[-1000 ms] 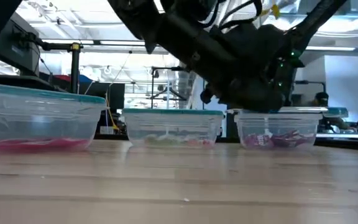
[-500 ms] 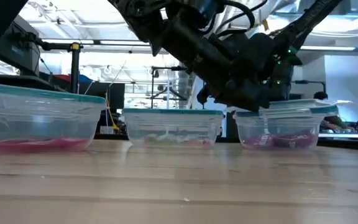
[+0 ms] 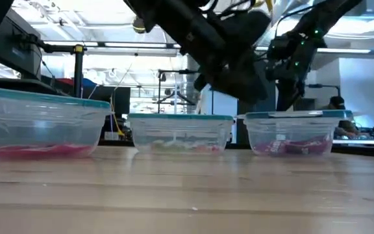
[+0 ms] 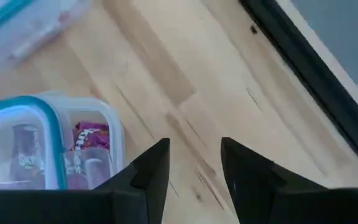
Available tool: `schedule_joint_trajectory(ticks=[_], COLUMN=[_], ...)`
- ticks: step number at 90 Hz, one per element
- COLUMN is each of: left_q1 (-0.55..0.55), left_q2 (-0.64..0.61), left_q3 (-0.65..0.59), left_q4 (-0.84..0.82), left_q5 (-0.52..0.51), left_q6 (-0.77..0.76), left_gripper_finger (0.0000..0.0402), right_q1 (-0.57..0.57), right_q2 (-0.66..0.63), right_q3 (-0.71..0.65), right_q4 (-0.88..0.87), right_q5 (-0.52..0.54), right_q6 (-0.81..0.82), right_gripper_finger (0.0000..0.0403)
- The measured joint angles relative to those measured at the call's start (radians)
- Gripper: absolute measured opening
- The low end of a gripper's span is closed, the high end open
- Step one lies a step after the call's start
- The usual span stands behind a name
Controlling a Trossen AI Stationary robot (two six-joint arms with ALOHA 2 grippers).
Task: Sort candy
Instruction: Close the middle right transparent bin
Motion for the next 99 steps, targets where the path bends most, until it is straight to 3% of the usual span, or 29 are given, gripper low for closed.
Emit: schedule_joint_trajectory(ticks=[21,37,59,83,99], left_q1=[0.001,0.047,0.099,0.134,0.125], left_q2=[0.069,0.067,0.067,0.067,0.067], left_q3=[-0.002,0.000,-0.001,0.000,0.000], left_q4=[0.012,0.069,0.090,0.033,0.038], left_q5=[-0.060,-0.087,-0.070,-0.026,-0.020], left_q6=[0.043,0.107,0.109,0.066,0.052], left_gripper_finger=[0.0118,0.0118,0.0118,0.0118,0.0118], right_q1=[0.002,-0.002,0.020,0.001,-0.021], right_q2=[0.084,0.142,0.159,0.159,0.158], right_q3=[-0.078,-0.106,-0.106,-0.091,-0.004], right_q4=[0.016,0.043,0.038,-0.008,-0.070], right_q5=[-0.005,-0.184,-0.205,-0.059,0.030], right_q6=[0.002,-0.025,-0.061,-0.044,-0.022], right_gripper_finger=[0.0132,0.0132,0.0132,0.0132,0.0132])
